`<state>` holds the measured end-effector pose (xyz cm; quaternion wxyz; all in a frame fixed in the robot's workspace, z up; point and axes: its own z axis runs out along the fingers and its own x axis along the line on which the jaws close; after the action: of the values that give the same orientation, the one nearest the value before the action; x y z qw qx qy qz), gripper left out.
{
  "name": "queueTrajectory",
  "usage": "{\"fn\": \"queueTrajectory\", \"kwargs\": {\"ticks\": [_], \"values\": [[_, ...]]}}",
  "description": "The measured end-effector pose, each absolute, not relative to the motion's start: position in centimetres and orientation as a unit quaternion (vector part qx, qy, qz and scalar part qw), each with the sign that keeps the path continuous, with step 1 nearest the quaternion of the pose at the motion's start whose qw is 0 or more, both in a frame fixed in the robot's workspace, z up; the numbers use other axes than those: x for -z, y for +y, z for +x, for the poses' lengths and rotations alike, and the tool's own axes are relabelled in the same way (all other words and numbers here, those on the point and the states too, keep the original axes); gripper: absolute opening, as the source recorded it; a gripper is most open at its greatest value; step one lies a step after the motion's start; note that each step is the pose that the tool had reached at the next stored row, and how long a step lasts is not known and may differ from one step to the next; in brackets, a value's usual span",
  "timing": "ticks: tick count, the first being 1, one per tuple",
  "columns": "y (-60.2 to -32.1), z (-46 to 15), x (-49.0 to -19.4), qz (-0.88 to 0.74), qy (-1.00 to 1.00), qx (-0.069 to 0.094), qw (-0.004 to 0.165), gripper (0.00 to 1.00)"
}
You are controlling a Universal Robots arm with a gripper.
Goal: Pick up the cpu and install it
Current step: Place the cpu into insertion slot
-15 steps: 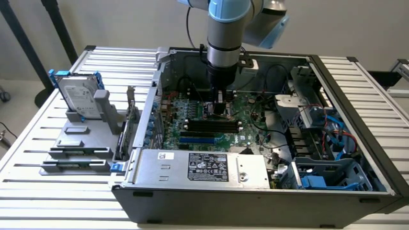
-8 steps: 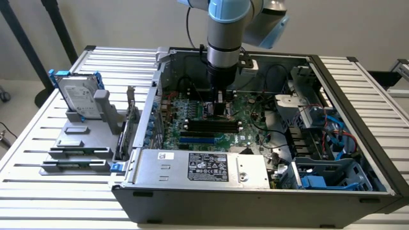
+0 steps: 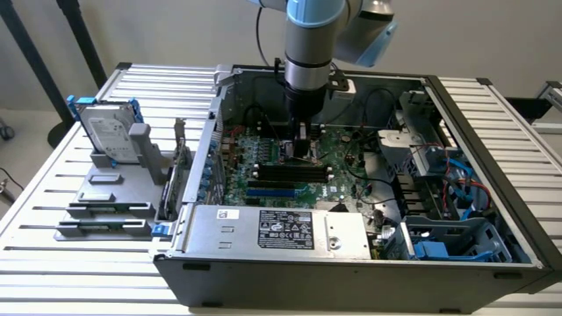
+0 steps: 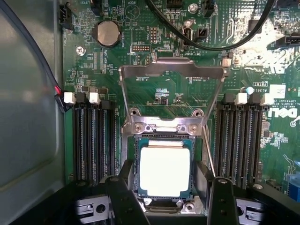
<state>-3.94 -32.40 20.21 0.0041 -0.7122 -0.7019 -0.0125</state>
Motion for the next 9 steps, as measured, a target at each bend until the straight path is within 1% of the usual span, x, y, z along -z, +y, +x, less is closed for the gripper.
{"fn": "queueTrajectory", "kwargs": {"ticks": [6,7,8,9], "values": [[-32.4,-4.02,-20.98,-0.713,-0.701,0.012,0.004,0.63],[-32.41,-4.1,-21.07,-0.713,-0.701,0.012,0.004,0.61],[-32.41,-4.18,-21.14,-0.713,-0.701,0.012,0.004,0.55],[-32.41,-4.27,-21.21,-0.713,-0.701,0.012,0.004,0.55]]}}
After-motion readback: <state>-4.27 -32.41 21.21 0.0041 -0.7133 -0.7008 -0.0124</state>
